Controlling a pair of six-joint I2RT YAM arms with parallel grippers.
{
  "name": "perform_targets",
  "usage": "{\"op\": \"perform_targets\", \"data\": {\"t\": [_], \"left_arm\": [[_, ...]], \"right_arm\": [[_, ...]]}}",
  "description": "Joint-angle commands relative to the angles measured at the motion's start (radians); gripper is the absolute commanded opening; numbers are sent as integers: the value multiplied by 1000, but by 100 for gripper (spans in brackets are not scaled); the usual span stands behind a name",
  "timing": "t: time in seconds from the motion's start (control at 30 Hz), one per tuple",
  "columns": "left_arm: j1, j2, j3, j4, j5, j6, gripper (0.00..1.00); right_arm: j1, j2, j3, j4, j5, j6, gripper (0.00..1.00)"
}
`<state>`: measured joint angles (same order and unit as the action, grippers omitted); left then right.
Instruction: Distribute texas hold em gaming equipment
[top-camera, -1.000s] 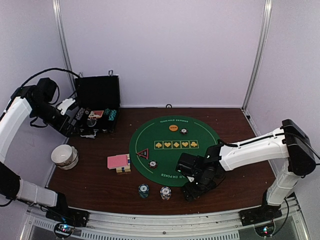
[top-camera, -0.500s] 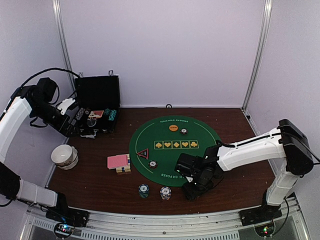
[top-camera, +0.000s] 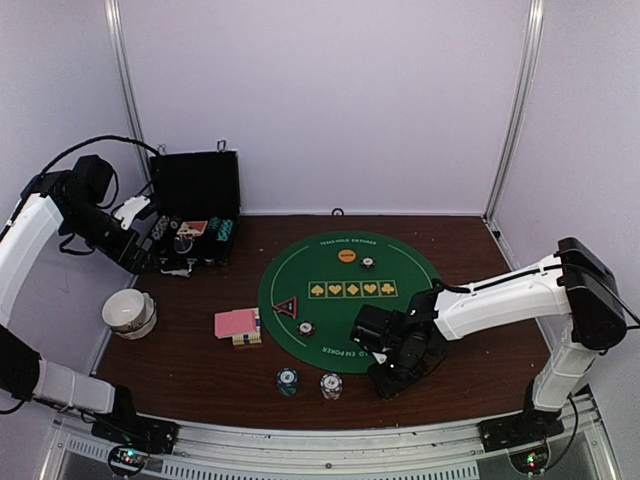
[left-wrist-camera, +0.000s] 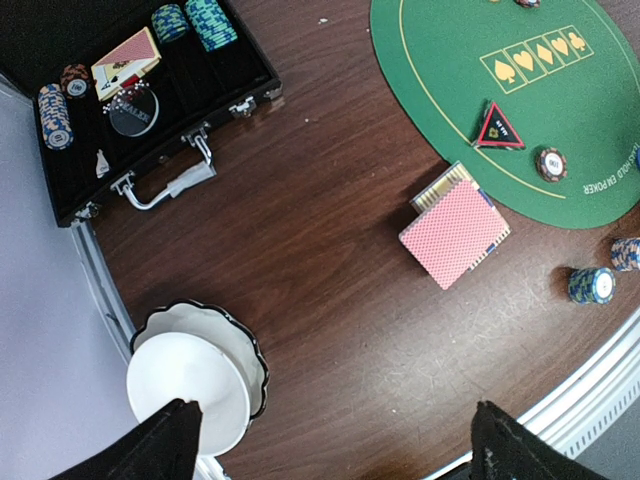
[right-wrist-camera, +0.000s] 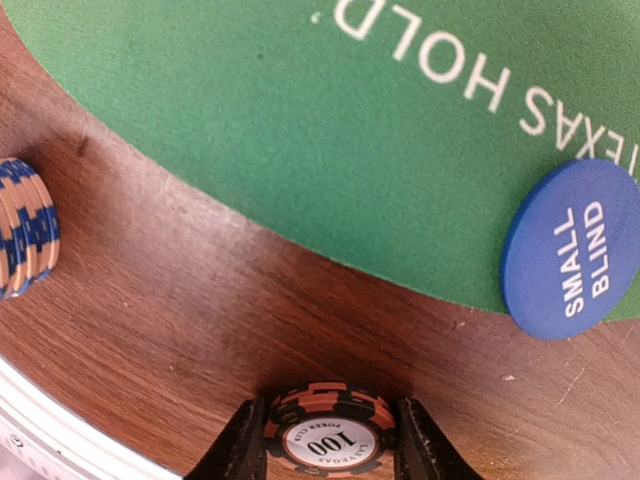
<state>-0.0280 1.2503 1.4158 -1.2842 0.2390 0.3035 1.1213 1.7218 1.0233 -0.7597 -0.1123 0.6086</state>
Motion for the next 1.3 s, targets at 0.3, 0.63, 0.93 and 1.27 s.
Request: {"op": "perform_targets", "data": {"t": [0.3,0.63,0.93,1.27], "left_arm": [[-1,-17,39,2,-5,11,98],[-1,-24,37,1,-9,9,98],[-1,-30,39,-4,-6,12,98],[-1,-30,38,-3,-4,17,98]], "right_arm": [[-22,-92,177,-200,54,-43,22],[-239,-119,200,-259,106,-107,21],[-403,0,153,-119,102,-129,21],[-448,85,147,-52,130,-131,21]]}}
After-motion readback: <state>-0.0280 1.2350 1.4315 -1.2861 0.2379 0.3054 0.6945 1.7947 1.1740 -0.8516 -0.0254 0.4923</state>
